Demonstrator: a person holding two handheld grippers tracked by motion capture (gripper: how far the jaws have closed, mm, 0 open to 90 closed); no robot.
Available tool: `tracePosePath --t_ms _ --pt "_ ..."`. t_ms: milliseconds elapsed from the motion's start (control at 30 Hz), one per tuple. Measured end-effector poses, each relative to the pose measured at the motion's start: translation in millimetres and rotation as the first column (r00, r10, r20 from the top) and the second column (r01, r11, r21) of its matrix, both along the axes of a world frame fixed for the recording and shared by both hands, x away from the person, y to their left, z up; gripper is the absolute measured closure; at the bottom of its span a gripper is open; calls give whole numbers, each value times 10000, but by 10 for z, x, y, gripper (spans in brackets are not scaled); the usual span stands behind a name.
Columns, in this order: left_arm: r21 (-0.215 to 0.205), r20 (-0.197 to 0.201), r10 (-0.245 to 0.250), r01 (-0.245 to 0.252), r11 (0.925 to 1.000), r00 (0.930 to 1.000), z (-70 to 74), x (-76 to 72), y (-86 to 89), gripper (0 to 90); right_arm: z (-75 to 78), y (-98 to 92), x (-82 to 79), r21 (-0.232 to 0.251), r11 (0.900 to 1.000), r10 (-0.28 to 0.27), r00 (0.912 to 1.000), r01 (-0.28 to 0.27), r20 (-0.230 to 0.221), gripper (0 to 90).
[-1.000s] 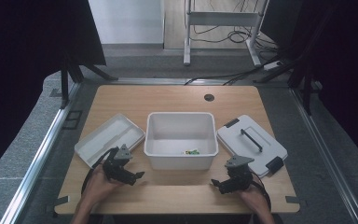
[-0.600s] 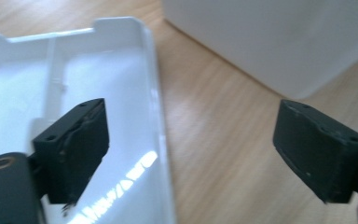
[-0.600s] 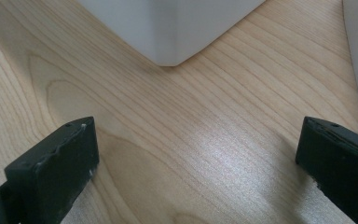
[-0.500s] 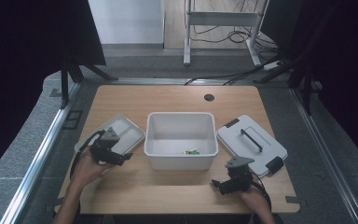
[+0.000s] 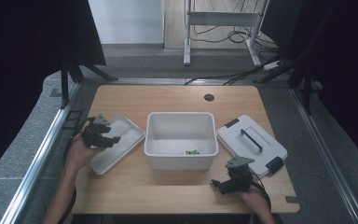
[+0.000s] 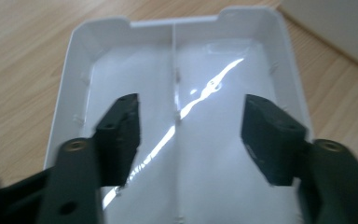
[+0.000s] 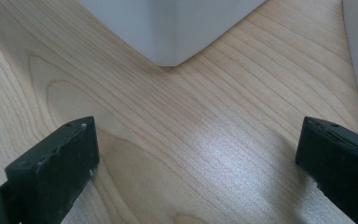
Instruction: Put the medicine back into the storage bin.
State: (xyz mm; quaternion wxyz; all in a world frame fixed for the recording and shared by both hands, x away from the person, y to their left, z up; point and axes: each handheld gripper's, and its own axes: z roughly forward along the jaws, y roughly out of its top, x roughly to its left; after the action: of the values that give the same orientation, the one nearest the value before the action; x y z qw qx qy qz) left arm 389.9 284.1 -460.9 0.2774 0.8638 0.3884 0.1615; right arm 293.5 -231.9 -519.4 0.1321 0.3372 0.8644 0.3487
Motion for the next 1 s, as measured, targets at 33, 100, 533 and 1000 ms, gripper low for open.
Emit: tracePosePath --t_ms 33,100,533,1000 --pt "12 -83 5 -5 10000 10000 -29 25 23 427 0 0 0 0 10000 -1 10000 1 -1 0" --pt "-37 -328 46 -47 10000 9995 -90 62 64 474 0 0 0 1 10000 -1 10000 1 1 0" --pt "-13 -1346 -337 338 9994 9903 -312 157 139 870 0 0 0 4 10000 -7 10000 7 7 0" --pt "378 -889 -1761 1800 9829 9804 52 148 175 893 0 0 1 0 10000 5 10000 -5 6 0"
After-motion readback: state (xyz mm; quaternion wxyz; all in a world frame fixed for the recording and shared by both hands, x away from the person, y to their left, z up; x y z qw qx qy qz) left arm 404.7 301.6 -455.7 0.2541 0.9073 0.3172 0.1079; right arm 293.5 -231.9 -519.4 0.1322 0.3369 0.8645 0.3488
